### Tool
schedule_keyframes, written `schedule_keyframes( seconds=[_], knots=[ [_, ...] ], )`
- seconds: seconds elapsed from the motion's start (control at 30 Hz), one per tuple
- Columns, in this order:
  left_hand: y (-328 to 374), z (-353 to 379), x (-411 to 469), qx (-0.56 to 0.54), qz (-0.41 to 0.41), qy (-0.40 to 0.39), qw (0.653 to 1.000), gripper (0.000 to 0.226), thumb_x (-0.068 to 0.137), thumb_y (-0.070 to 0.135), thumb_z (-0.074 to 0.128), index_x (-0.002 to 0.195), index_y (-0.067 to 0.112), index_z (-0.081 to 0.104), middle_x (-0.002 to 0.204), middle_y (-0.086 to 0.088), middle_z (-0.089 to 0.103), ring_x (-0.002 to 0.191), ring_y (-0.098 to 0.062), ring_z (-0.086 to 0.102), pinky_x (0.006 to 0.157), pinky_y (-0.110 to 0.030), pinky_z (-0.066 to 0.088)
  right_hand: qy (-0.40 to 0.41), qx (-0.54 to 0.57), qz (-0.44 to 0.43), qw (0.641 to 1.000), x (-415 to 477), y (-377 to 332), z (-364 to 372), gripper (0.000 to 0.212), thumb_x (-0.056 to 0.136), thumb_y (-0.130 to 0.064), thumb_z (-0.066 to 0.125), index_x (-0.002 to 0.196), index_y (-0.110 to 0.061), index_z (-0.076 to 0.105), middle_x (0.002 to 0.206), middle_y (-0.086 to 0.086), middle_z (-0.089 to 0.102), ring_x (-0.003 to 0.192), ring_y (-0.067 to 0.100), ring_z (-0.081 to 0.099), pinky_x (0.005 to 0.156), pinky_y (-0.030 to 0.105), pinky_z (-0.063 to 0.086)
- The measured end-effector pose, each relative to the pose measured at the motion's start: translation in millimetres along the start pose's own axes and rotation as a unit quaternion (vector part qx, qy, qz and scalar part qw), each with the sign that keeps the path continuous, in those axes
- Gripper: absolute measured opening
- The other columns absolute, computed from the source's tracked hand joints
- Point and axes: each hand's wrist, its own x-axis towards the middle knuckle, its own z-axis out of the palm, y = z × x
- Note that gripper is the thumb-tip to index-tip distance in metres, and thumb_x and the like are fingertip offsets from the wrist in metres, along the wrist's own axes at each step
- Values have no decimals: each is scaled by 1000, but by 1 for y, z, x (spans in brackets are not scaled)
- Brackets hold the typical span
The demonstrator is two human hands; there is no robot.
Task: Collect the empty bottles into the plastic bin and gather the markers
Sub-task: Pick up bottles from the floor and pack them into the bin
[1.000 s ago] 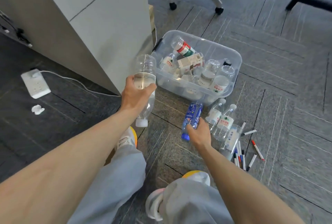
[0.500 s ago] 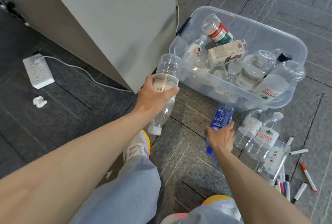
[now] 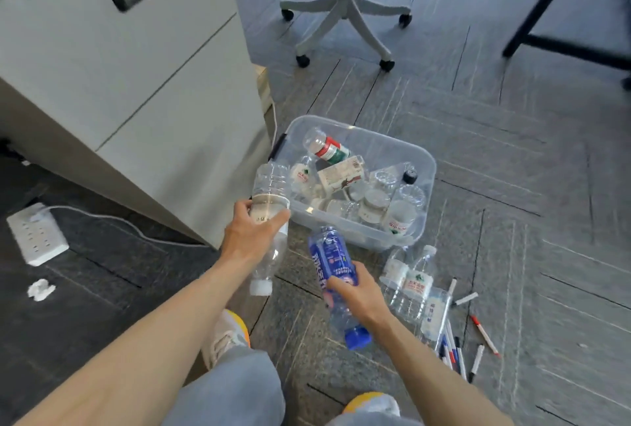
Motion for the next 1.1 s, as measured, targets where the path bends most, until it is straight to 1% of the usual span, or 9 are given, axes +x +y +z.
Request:
schedule_keyframes(
  seconds=[0.17,0.3,0.4,0.57,0.7,0.77,0.87,1.03,1.1],
  knots=[
    [35,-7,-15,-15,5,-2,1000,61,78,52,72,124,23,42,106,-3,61,88,-19,61,78,-36,52,7,48,-33,998,-15,-57,-39,35,80,-29,73,110,-19,58,92,-3,72,77,14,67,71,29,54],
    [47,-15,-4,-29,10,0,1000,64,79,53,70,129,22,44,107,-2,63,94,-21,63,85,-40,54,-34,127,9,991,17,-103,-46,38,81,-24,73,111,-4,60,75,10,70,57,20,62,56,30,53],
    [46,-23,19,-36,13,1,999,64,78,55,71,128,25,45,107,-1,64,95,-21,64,87,-43,55,-24,127,27,991,57,-132,-30,31,84,-28,71,102,-6,62,75,8,67,54,19,61,49,26,51],
    [34,-30,66,-21,11,4,1000,62,80,53,71,127,24,45,100,4,61,85,-12,62,68,-30,53,100,152,6,983,120,-147,-17,24,84,-29,70,96,-14,57,91,13,67,67,23,63,64,37,55],
    [38,-27,96,8,11,-2,1000,64,78,58,70,127,25,44,104,2,63,84,-17,67,71,-35,57,188,139,54,971,149,-150,-36,67,75,-46,73,123,-7,46,111,15,62,90,31,66,79,46,58],
    [45,-26,103,14,16,-2,1000,62,79,56,70,127,25,44,100,3,62,81,-15,64,68,-32,55,189,147,57,969,145,-156,-43,64,78,-45,71,122,-8,43,106,12,60,84,27,64,72,41,56],
    [55,-15,113,38,42,0,998,67,75,58,73,129,26,49,106,3,62,95,-20,63,84,-38,55,187,148,51,970,131,-161,-56,49,82,-42,69,112,-12,43,93,7,59,73,22,61,66,35,53],
    [77,45,140,76,60,-65,993,81,72,57,76,138,23,44,127,-4,59,107,-24,57,84,-34,47,185,88,18,979,102,-171,-82,78,54,-57,69,117,-12,55,103,11,69,81,28,69,72,43,59],
    [83,71,149,106,72,-109,986,91,72,57,77,145,20,37,138,-7,53,121,-28,52,97,-38,46,179,65,12,982,99,-174,-94,75,51,-56,68,112,-15,58,97,10,72,76,28,69,72,47,60]
  ],
)
